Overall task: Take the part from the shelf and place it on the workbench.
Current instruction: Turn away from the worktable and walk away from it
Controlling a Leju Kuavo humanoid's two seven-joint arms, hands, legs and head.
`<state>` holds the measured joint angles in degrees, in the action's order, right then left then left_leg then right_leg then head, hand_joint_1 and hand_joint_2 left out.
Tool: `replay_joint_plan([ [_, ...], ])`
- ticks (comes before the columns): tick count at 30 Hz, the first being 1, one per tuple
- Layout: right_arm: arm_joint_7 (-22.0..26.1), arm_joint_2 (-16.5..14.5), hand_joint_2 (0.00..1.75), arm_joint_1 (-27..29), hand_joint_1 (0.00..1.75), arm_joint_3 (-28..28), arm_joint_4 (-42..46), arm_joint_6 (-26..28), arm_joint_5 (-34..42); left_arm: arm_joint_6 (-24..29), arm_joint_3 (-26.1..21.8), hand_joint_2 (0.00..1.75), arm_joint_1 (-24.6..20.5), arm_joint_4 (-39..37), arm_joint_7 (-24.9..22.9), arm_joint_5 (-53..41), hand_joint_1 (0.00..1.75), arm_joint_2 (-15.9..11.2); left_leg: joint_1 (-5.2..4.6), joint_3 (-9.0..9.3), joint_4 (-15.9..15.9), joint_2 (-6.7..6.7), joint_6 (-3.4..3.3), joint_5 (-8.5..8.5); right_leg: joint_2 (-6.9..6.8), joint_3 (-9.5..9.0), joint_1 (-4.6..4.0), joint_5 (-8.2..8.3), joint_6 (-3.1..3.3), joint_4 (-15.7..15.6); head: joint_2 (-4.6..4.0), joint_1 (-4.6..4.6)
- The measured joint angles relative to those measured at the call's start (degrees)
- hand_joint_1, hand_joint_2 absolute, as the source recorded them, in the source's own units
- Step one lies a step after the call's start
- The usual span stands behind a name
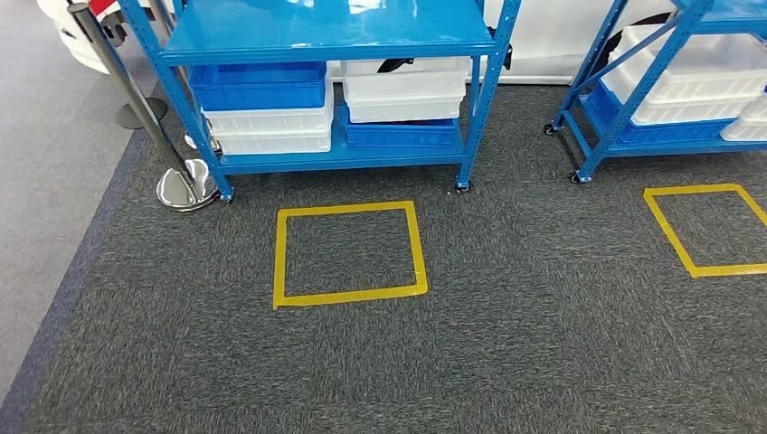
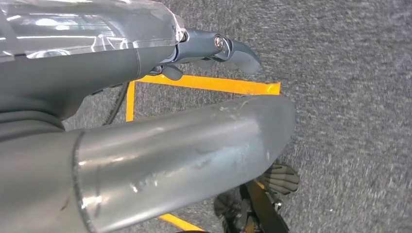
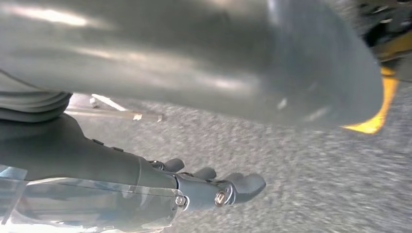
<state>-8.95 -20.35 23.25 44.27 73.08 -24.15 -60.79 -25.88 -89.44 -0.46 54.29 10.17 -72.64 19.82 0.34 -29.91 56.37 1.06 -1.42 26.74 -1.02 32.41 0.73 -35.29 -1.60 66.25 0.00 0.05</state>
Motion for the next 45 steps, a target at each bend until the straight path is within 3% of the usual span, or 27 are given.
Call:
replay_joint_plan([
  [2,0.2,0.0,0.00,-0.1,0.00,0.4,-0.3,-0.1,-0.3,-0.1,0.0,0.00,0.0,0.0,-0.2,-0.1,0.00,0.0,-0.06,-0.14,0.0,-0.78,-0.13,0.19,0.88,3.61,0.03,-2.68,-0.14,6.8,0.00,0.08],
  [4,0.4,0.0,0.00,-0.2,0.00,0.8,-0.5,-0.5,-0.8,-0.3,0.0,0.00,0.0,0.0,-0.6,-0.4,0.00,0.0,-0.09,-0.04,0.0,-1.52,-0.25,0.81,0.94,5.10,0.05,-1.88,-0.22,8.7,0.00,0.10],
  [5,0.6,0.0,0.00,-0.2,0.00,0.9,-0.7,-0.6,-1.2,-0.6,0.0,0.00,0.1,0.0,-0.7,-0.6,0.00,0.0,-0.08,0.20,0.1,-1.86,-0.24,1.26,0.94,4.62,0.09,-0.10,-0.23,7.1,0.00,0.12],
  [7,1.0,0.0,0.00,-0.3,0.00,1.4,-0.9,-0.9,-2.1,-1.0,0.0,0.00,0.2,0.0,-1.0,-0.9,0.00,0.0,-0.06,1.12,0.3,-2.30,0.13,2.02,1.05,1.66,0.23,4.43,-0.14,0.1,0.00,0.21],
  [8,1.3,0.0,0.00,-0.4,0.00,1.7,-1.0,-1.0,-2.6,-1.2,0.0,0.00,0.2,0.0,-1.1,-1.0,0.00,0.0,-0.17,1.53,0.6,-2.45,0.46,2.53,1.17,0.04,0.22,5.63,0.03,-3.4,0.00,0.27],
  [10,1.7,0.0,0.00,-0.8,0.00,2.3,-1.2,-1.3,-3.0,-1.4,0.0,0.00,0.1,0.0,-1.2,-1.1,0.00,0.0,-0.39,2.02,0.9,-2.58,1.12,3.46,1.35,-1.62,0.13,5.76,0.61,-6.9,0.00,0.30],
  [14,2.1,0.0,0.00,-1.0,0.00,2.8,-1.4,-2.0,-3.6,-1.6,0.1,0.00,0.0,0.0,-1.3,-1.3,0.00,-0.1,-0.26,2.30,2.6,-2.17,2.38,4.96,1.13,-3.46,0.17,4.41,2.23,-7.7,0.01,-0.06],
  [16,2.3,0.0,0.00,-0.9,0.00,3.1,-1.4,-2.3,-3.7,-1.6,0.1,0.00,0.1,0.0,-1.3,-1.6,0.00,-0.1,-0.11,-1.49,9.3,-1.60,2.97,6.84,0.81,-5.25,0.34,3.53,2.76,-8.4,0.00,-0.48],
  [18,2.4,0.0,0.00,-0.9,0.00,3.4,-1.4,-2.5,-3.7,-1.6,0.1,0.00,0.2,0.0,-1.3,-1.7,0.00,-0.1,-0.01,-8.02,17.6,-1.42,3.27,8.15,0.64,-6.91,0.34,2.23,2.85,-8.8,0.00,-0.56],
  [19,2.4,0.0,0.00,-1.0,0.00,3.5,-1.4,-2.6,-3.7,-1.6,0.1,0.00,0.3,0.0,-1.3,-1.8,0.00,-0.1,-0.01,-10.59,19.6,-1.41,3.24,7.20,0.64,-7.94,0.34,1.47,2.81,-9.0,0.00,-0.58],
  [20,2.4,0.0,0.00,-0.9,0.00,3.5,-1.4,-2.6,-3.7,-1.6,0.1,0.00,0.5,0.0,-1.3,-1.8,0.00,-0.1,-0.03,-12.00,19.1,-1.41,3.07,4.77,0.66,-9.20,0.32,0.67,2.74,-9.4,0.00,-0.60],
  [22,2.4,0.0,0.00,-0.9,0.00,3.7,-1.5,-2.6,-3.8,-1.6,0.0,0.00,0.9,0.0,-1.3,-1.9,0.00,-0.1,-0.26,-12.00,12.1,-1.35,2.24,-2.76,0.68,-12.29,0.24,-1.01,2.55,-10.4,0.00,-0.60],
  [23,2.4,-0.1,0.00,-0.8,0.00,3.7,-1.5,-2.6,-3.8,-1.7,0.0,0.00,1.1,0.0,-1.3,-1.9,0.00,-0.1,-0.54,-11.24,9.0,-1.27,1.68,-5.42,0.68,-13.75,0.15,-1.78,2.30,-11.1,0.00,-0.49],
  [24,2.4,-0.1,0.00,-0.9,0.00,3.7,-1.6,-2.6,-3.8,-1.7,-0.2,0.00,1.2,0.0,-1.4,-2.0,0.00,-0.1,-0.82,-10.40,6.8,-1.15,1.05,-6.73,0.71,-15.01,0.11,-2.41,1.94,-11.9,0.00,-0.44],
  [25,2.4,-0.2,0.00,-0.9,0.00,3.7,-1.7,-2.6,-3.8,-1.7,-0.3,0.00,1.2,0.0,-1.4,-2.0,0.00,-0.2,-1.09,-9.55,5.7,-1.03,0.50,-6.39,0.70,-16.19,0.09,-2.90,1.49,-12.7,0.00,-0.38],
  [27,2.4,-0.2,0.00,-1.3,0.00,3.7,-1.7,-2.7,-3.8,-1.7,-0.3,0.00,1.0,0.0,-1.4,-2.1,0.00,-0.2,-1.24,-7.46,4.6,-1.11,-0.31,-3.79,0.64,-17.23,-0.01,-1.96,0.68,-12.3,0.01,-0.38],
  [29,2.4,-0.2,0.00,-1.7,0.00,3.7,-1.8,-2.7,-3.9,-1.7,-0.3,0.00,0.9,0.0,-1.4,-2.2,0.00,-0.1,-0.95,-4.34,2.3,-1.36,-0.77,-1.92,0.61,-14.26,-0.03,1.48,0.32,-5.1,0.00,-0.26],
  [30,2.5,-0.2,0.00,-1.8,0.00,3.7,-1.8,-2.7,-4.0,-1.8,-0.3,0.00,0.9,0.0,-1.4,-2.3,0.00,-0.1,-0.75,-2.47,1.0,-1.52,-0.96,-1.32,0.72,-11.06,0.00,2.76,0.14,0.0,0.01,-0.13],
  [31,2.5,-0.2,0.00,-1.9,0.00,3.7,-1.8,-2.7,-4.0,-1.8,-0.3,0.00,0.9,0.0,-1.4,-2.4,0.00,0.0,-0.63,-0.68,-0.1,-1.57,-1.07,-0.66,0.83,-7.59,0.08,2.71,0.02,4.3,0.00,0.00],
  [33,2.7,-0.2,0.00,-1.8,0.00,3.9,-1.9,-2.8,-4.1,-1.9,-0.3,0.00,1.0,0.0,-1.4,-2.5,0.00,0.0,-0.52,2.73,-1.7,-1.94,-1.16,0.73,1.00,-1.38,0.10,-1.63,-0.34,8.2,0.02,0.21],
  [35,2.9,-0.2,0.00,-1.6,0.00,4.1,-1.9,-2.8,-4.2,-1.8,-0.4,0.00,1.0,0.0,-1.4,-2.6,0.00,0.0,-0.40,6.05,-2.5,-2.35,-0.84,2.43,1.00,2.91,0.10,-6.81,-0.67,7.1,0.02,0.31],
  [36,3.0,-0.2,0.00,-1.5,0.00,4.1,-2.0,-2.8,-4.3,-1.8,-0.4,0.00,1.1,0.0,-1.4,-2.6,0.00,0.0,-0.35,7.54,-2.6,-2.50,-0.61,3.40,1.00,4.50,0.10,-7.19,-0.73,5.3,0.01,0.37],
  [37,3.1,-0.2,0.00,-1.4,0.00,4.2,-2.0,-2.8,-4.3,-1.7,-0.4,0.00,1.1,0.0,-1.4,-2.6,0.00,0.0,-0.31,8.94,-2.7,-2.56,-0.38,4.59,1.00,5.89,0.08,-4.54,-0.62,2.8,0.01,0.45],
  [40,3.4,-0.1,0.00,-1.3,0.00,4.8,-2.3,-2.9,-4.6,-1.3,-0.6,0.00,1.0,0.0,-1.5,-3.0,0.00,0.0,-0.59,11.79,-1.8,-2.63,0.48,8.53,1.02,8.80,-0.17,11.99,0.72,-4.0,0.00,0.64],
  [41,3.5,-0.1,0.00,-1.5,0.00,4.9,-2.4,-2.8,-4.7,-1.1,-0.6,0.00,0.8,0.0,-1.5,-3.1,0.00,0.0,-0.65,12.34,-1.3,-2.65,0.84,9.34,1.04,9.04,-0.33,14.50,1.37,-4.4,0.00,0.61],
  [43,3.5,-0.1,0.00,-1.9,0.00,4.9,-2.4,-2.8,-4.8,-1.0,-0.5,0.00,0.4,0.0,-1.6,-3.2,0.00,0.0,-0.57,11.29,1.9,-2.54,1.55,8.34,1.12,8.39,-0.41,13.87,2.59,-4.1,0.00,0.62],
  [45,3.6,-0.1,0.00,-2.1,0.00,4.9,-2.4,-2.8,-4.8,-1.0,-0.4,0.00,0.1,-0.1,-1.6,-3.2,0.00,0.0,-0.38,7.21,9.0,-2.15,2.15,6.39,1.12,7.05,-0.21,13.03,3.45,-5.1,0.00,0.63],
])
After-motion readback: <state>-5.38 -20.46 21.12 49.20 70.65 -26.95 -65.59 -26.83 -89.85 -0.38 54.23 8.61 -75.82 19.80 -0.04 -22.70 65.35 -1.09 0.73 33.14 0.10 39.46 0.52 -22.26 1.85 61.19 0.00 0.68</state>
